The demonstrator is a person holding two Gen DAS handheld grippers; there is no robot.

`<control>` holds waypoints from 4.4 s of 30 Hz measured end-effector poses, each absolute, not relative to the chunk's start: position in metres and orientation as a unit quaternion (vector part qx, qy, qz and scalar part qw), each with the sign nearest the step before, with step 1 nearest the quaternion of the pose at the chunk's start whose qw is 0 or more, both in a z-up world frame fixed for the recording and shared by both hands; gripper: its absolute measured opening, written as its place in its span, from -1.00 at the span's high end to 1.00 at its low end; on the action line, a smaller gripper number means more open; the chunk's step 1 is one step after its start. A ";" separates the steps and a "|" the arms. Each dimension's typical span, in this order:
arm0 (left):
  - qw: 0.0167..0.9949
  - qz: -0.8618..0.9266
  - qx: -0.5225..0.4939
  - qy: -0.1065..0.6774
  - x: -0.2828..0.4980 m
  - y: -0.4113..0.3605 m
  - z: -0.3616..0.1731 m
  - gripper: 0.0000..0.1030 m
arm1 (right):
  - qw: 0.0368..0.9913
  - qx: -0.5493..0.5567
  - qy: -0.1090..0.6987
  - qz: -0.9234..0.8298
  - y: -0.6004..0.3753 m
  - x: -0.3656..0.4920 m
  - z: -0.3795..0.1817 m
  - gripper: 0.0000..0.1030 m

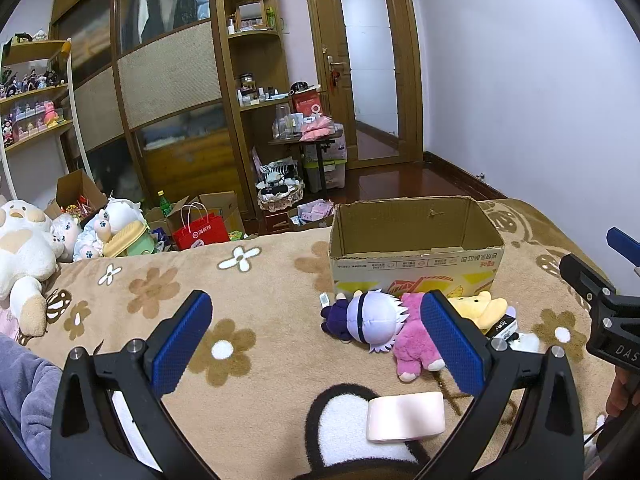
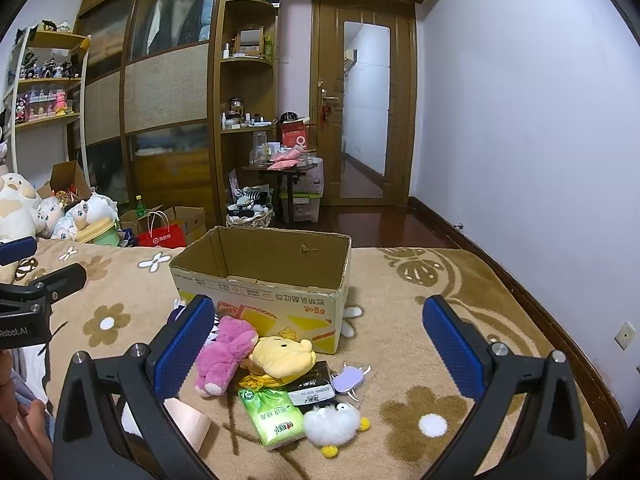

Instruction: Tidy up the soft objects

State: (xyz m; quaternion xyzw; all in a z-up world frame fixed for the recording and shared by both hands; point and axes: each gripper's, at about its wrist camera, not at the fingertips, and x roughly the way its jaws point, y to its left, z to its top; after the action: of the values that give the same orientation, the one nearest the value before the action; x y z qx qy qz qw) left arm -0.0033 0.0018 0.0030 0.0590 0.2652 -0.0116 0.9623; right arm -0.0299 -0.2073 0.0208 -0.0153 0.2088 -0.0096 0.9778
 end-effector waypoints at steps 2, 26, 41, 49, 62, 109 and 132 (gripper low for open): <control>0.962 -0.011 0.059 0.265 -0.003 0.002 0.003 -0.99 | 0.978 -0.013 0.210 -0.011 -0.207 -0.030 0.015 -1.00; 0.962 -0.010 0.060 0.266 -0.002 0.001 0.003 -0.99 | 0.977 -0.010 0.210 -0.014 -0.209 -0.029 0.013 -1.00; 0.962 -0.010 0.061 0.267 -0.002 0.001 0.003 -0.99 | 0.977 -0.009 0.211 -0.014 -0.210 -0.029 0.013 -1.00; 0.962 -0.010 0.062 0.268 -0.002 0.001 0.003 -0.99 | 0.976 -0.007 0.217 -0.015 -0.210 -0.028 0.011 -1.00; 0.960 -0.013 0.063 0.272 -0.003 0.001 0.001 -0.99 | 0.976 -0.007 0.218 -0.015 -0.211 -0.028 0.011 -1.00; 0.783 -0.136 0.102 0.599 0.056 -0.069 -0.139 -0.99 | 0.876 0.032 0.479 -0.047 -0.245 0.050 -0.098 -0.99; 0.789 -0.118 0.085 0.597 0.064 -0.064 -0.140 -0.10 | 0.819 0.081 0.567 -0.042 -0.256 0.062 -0.143 0.59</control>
State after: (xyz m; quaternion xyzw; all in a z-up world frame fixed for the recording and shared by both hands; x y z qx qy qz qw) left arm 0.0639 -0.0641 -0.1398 0.0849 0.5970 -0.1184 0.7889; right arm 0.0621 -0.2558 -0.1427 0.0812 0.5667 -0.0416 0.8188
